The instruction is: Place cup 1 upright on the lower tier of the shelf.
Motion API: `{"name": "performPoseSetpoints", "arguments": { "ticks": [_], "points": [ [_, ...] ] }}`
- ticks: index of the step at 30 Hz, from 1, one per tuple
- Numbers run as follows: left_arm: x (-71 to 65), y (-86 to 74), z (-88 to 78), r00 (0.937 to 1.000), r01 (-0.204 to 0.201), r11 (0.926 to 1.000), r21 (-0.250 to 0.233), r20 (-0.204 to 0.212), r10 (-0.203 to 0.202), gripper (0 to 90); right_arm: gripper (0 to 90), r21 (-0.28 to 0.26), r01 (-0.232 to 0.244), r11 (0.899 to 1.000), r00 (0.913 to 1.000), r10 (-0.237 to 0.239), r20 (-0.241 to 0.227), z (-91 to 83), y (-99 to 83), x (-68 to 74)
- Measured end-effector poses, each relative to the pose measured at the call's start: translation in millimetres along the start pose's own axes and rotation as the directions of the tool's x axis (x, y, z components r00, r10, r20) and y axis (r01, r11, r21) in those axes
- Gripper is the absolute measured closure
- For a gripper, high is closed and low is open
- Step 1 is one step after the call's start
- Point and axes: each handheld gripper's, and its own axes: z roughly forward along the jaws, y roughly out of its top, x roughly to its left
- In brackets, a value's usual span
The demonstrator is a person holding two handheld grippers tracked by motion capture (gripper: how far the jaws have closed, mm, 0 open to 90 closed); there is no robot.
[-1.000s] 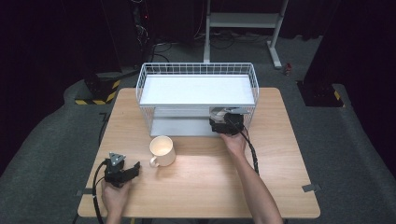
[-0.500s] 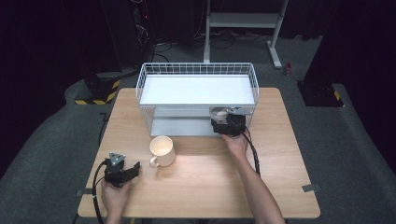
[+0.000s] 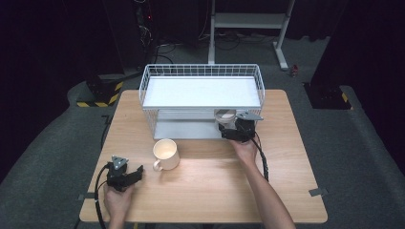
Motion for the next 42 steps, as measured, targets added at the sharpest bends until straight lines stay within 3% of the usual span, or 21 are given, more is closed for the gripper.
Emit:
{"name": "performPoseSetpoints", "arguments": {
  "ticks": [14,24,36,42],
  "points": [
    [0.0,0.0,0.0,1.0,0.0,1.0,0.0,0.0,0.0,28.8,9.8,-0.021,-0.018,1.0,0.998,0.017,-0.061,-20.1,3.0,5.8],
    [0.0,0.0,0.0,1.0,0.0,1.0,0.0,0.0,0.0,28.8,12.6,-0.008,-0.051,0.999,0.9907,0.05,-0.127,-33.5,3.3,6.7],
    [-0.1,0.0,0.0,1.0,0.0,1.0,0.0,0.0,0.0,28.8,14.1,-0.015,-0.048,0.999,0.9856,0.045,-0.163,-48.4,5.3,8.6],
    [0.0,0.0,-0.1,1.0,0.0,1.0,0.0,0.0,0.0,28.7,14.8,0.009,-0.039,0.999,0.9848,0.04,-0.169,-54.1,1.7,7.7]
  ]
}}
